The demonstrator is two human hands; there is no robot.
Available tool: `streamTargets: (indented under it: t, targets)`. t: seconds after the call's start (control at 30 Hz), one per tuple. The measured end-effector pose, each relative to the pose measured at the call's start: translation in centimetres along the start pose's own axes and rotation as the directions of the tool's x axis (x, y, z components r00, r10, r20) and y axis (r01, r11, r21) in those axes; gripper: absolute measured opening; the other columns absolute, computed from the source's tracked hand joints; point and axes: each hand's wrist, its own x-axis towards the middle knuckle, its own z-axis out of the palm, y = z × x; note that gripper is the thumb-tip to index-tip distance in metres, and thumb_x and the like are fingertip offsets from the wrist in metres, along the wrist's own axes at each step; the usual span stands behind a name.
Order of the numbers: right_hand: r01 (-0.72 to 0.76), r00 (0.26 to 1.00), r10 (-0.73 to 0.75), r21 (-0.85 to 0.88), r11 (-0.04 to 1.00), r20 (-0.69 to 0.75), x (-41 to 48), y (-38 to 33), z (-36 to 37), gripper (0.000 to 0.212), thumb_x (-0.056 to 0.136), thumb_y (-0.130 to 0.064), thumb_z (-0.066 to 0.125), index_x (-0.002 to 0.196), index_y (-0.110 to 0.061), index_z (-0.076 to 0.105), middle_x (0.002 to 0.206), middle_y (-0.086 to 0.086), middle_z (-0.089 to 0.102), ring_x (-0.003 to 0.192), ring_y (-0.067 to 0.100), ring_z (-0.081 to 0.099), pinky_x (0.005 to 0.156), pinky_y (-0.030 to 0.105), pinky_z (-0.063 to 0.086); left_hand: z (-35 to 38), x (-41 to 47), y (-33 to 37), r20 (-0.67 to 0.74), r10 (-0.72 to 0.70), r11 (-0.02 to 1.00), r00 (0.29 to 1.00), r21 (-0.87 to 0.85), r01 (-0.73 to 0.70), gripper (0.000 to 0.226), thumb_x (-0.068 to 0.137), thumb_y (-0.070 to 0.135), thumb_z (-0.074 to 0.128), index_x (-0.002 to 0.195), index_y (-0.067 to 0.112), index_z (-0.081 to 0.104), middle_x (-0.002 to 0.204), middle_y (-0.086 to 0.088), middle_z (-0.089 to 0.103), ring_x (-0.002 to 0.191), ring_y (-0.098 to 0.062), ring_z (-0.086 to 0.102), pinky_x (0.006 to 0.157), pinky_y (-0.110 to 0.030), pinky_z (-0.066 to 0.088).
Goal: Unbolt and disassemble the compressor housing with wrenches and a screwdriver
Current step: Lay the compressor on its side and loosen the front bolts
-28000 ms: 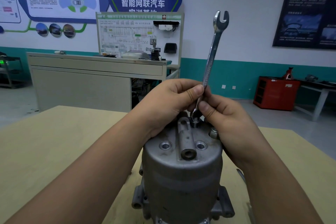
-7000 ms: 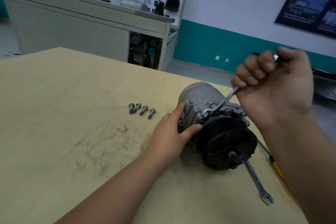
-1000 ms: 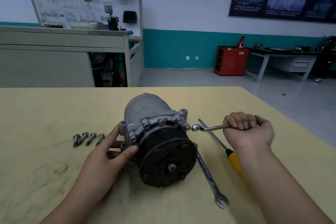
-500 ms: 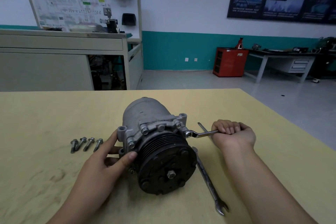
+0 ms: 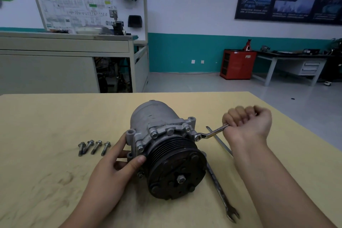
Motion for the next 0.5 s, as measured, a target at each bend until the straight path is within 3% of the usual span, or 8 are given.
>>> streamTargets:
  t: [0.1,0.23,0.3,0.4,0.43,0.47,0.5]
  targets:
    - [0.183,0.918,-0.042,-0.328,0.927,0.394,-1.5,1.3,3.5,0.045,0.090,-0.020,0.032,0.046,-0.022,0.026,0.042,-0.007,0.019,0.035,0.008,0.012,0.037,0.013,0.011,-0.1,0.1,-0.1,0.006,-0.001,1.000,1.000,0.008,0.001,0.053,0.055,0.059,0.059,0.103,0.077,0.044,0.084,0.021,0.061,0.069,-0.010,0.066,0.080,-0.038,0.052]
    - [0.499,0.722,0.086,-0.603,0.622,0.686,-4.8,3.3,5.5,0.039,0.077,-0.021,0.040,0.040,-0.026,0.030,0.041,-0.012,0.024,0.037,0.006,0.017,0.040,0.014,0.018,-0.6,0.2,-0.4,0.045,-0.009,1.000,0.999,0.006,0.009,0.052,0.059,0.062,0.055,0.107,0.077,0.043,0.085,0.021,0.062,0.070,-0.008,0.066,0.081,-0.040,0.053]
    - [0.662,0.584,0.189,-0.598,0.452,0.790,-6.1,4.3,4.6,0.039,0.076,-0.024,0.042,0.039,-0.026,0.034,0.040,-0.011,0.028,0.040,0.003,0.023,0.042,0.018,0.022,-0.8,0.4,-0.5,0.064,-0.003,1.000,0.998,-0.008,0.004,0.046,0.066,0.056,0.054,0.107,0.076,0.044,0.082,0.019,0.064,0.071,-0.008,0.067,0.083,-0.042,0.052]
    - [0.886,0.388,0.372,-0.453,0.102,0.843,-7.9,5.9,3.5,0.041,0.082,-0.023,0.042,0.043,-0.030,0.030,0.042,-0.010,0.028,0.043,0.007,0.028,0.044,0.027,0.022,-0.9,0.8,-0.9,0.060,0.017,0.999,0.998,-0.037,-0.014,0.039,0.085,0.038,0.053,0.109,0.068,0.047,0.079,0.019,0.064,0.073,-0.005,0.067,0.083,-0.039,0.053]
    - [0.899,0.382,0.380,-0.434,0.056,0.842,-8.0,5.9,3.6,0.041,0.083,-0.021,0.043,0.045,-0.030,0.030,0.043,-0.009,0.027,0.044,0.008,0.028,0.045,0.028,0.022,-0.9,0.8,-0.9,0.069,0.022,0.999,0.997,-0.031,-0.020,0.040,0.091,0.030,0.052,0.113,0.063,0.048,0.080,0.019,0.065,0.074,-0.004,0.067,0.080,-0.034,0.054]
    - [0.871,0.429,0.335,-0.483,0.094,0.839,-8.1,5.5,4.0,0.041,0.083,-0.019,0.042,0.045,-0.029,0.031,0.043,-0.009,0.028,0.044,0.007,0.027,0.045,0.026,0.021,-1.0,0.9,-0.9,0.084,0.025,0.999,0.996,-0.023,-0.023,0.041,0.093,0.025,0.051,0.118,0.058,0.048,0.081,0.021,0.065,0.075,-0.003,0.068,0.077,-0.027,0.054]
    - [0.801,0.512,0.253,-0.562,0.204,0.821,-8.3,4.7,4.6,0.040,0.082,-0.018,0.041,0.044,-0.028,0.033,0.043,-0.010,0.028,0.043,0.005,0.025,0.045,0.023,0.021,-1.1,0.9,-0.9,0.098,0.023,1.000,0.995,-0.011,-0.022,0.041,0.095,0.022,0.050,0.123,0.052,0.049,0.080,0.022,0.065,0.075,-0.003,0.068,0.074,-0.022,0.054]
